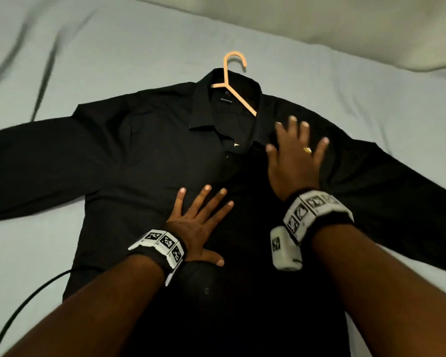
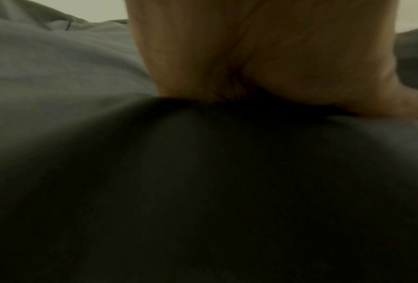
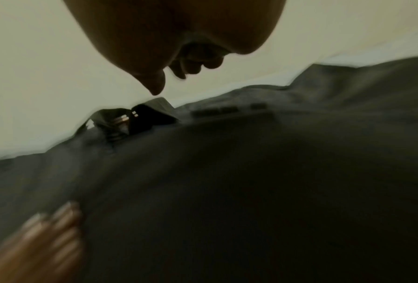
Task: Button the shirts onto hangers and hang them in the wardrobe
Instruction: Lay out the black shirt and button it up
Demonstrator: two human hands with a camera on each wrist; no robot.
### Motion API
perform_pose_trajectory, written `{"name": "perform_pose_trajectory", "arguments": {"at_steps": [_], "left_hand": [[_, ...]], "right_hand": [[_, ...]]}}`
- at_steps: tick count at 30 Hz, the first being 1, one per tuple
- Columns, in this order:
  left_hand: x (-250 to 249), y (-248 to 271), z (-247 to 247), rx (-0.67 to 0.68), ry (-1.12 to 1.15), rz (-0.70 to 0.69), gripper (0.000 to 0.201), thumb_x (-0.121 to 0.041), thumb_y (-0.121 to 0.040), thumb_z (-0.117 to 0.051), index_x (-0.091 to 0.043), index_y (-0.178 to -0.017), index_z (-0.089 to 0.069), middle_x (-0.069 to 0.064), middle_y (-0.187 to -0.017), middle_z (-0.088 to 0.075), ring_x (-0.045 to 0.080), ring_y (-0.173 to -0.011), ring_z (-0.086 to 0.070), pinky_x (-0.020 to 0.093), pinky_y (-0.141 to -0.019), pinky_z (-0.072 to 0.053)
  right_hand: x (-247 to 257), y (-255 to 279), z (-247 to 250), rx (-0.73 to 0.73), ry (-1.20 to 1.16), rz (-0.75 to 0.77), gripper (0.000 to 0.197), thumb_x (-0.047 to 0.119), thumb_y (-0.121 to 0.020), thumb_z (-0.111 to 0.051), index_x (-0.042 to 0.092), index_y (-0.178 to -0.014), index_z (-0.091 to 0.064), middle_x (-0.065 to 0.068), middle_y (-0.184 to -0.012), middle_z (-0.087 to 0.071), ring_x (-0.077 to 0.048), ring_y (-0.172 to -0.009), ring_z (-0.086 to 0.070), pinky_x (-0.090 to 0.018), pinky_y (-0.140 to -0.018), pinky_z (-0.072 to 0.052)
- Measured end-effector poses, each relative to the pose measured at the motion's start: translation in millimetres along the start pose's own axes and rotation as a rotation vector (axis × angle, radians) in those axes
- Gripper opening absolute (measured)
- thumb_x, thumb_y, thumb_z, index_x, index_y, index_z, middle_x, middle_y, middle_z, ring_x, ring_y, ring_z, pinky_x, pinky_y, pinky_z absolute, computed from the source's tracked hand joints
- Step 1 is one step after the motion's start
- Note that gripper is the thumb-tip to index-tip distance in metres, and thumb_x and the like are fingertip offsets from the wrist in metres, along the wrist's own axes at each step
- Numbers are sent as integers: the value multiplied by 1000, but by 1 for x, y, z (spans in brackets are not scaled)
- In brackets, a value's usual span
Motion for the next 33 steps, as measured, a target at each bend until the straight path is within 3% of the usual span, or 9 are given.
{"name": "perform_pose_trajectory", "arguments": {"at_steps": [3, 7, 11, 16, 19, 22, 25, 30, 33], "left_hand": [[-1, -2, 3, 14, 22, 2, 130, -103, -60, -34, -37, -156, 22, -7, -165, 29, 24, -151, 28, 68, -108, 26], [-3, -7, 1, 40, 68, 0, 128, -97, -66, -44, -44, -134, 51, -12, -146, 56, 19, -133, 55, 63, -96, 41], [-2, -7, -1, 37, 59, 5, 128, -96, -67, -44, -42, -132, 53, -11, -143, 59, 21, -132, 55, 64, -96, 39], [1, -10, -10, -73, 57, -30, 133, -99, -61, -43, -39, -143, 43, -8, -152, 49, 22, -139, 49, 67, -102, 34], [2, -9, -13, -50, 71, -19, 135, -101, -55, -37, -35, -156, 22, -4, -165, 28, 27, -151, 29, 69, -108, 25], [4, -10, -15, -39, 91, -36, 137, -102, -49, -32, -30, -161, 0, 1, -170, 6, 30, -156, 10, 69, -114, 12], [4, -11, -16, -69, 105, -65, 138, -102, -49, -35, -28, -162, -6, 2, -170, 1, 30, -156, 7, 69, -115, 9], [3, -11, -23, -102, 129, -69, 136, -101, -50, -33, -29, -161, -3, 2, -170, -1, 30, -156, 6, 68, -115, 12], [3, -11, -24, -118, 127, -68, 135, -100, -51, -32, -28, -162, -3, 2, -170, -4, 31, -156, 0, 69, -115, 8]], "right_hand": [[41, -44, 12, -42, 10, 196, 30, 40, -101, -44, 25, -118, -63, -5, -111, -71, -26, -115, -60, -48, -116, -16], [77, -69, -4, 16, 300, 508, 40, 55, -86, -61, 18, -100, -67, -6, -107, -66, -33, -108, -57, -46, -99, -30], [91, -94, -9, 84, 407, 487, 15, 31, -91, -56, 19, -82, -58, -6, -81, -64, -34, -88, -63, -47, -104, -29], [84, -123, 13, 469, 260, 416, 13, 35, -84, -71, 27, -80, -63, 9, -82, -58, -24, -98, -59, -40, -95, -37], [77, -141, 30, 302, 15, 354, 11, 20, -88, -65, 20, -93, -75, 2, -93, -67, -21, -97, -62, -27, -82, -42], [75, -159, 30, 138, 86, 282, 19, 27, -92, -60, 18, -100, -74, -10, -104, -70, -34, -104, -61, -37, -85, -47], [86, -162, 14, 207, 359, 345, 26, 39, -90, -63, 17, -102, -67, -13, -102, -66, -39, -107, -58, -42, -83, -45], [87, -181, 7, 101, 520, 361, 22, 18, -97, -51, 7, -112, -64, -18, -112, -63, -41, -112, -55, -46, -88, -43], [84, -207, 17, 101, 506, 325, 21, 21, -97, -55, 5, -107, -64, -20, -109, -64, -41, -111, -56, -46, -88, -44]]}}
Point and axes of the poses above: each hand's wrist, its own y-axis away from the middle knuckle, its own z-axis out of the back of the hand, x = y × z, the point moved 1 cm from there along -y, towards the middle knuckle
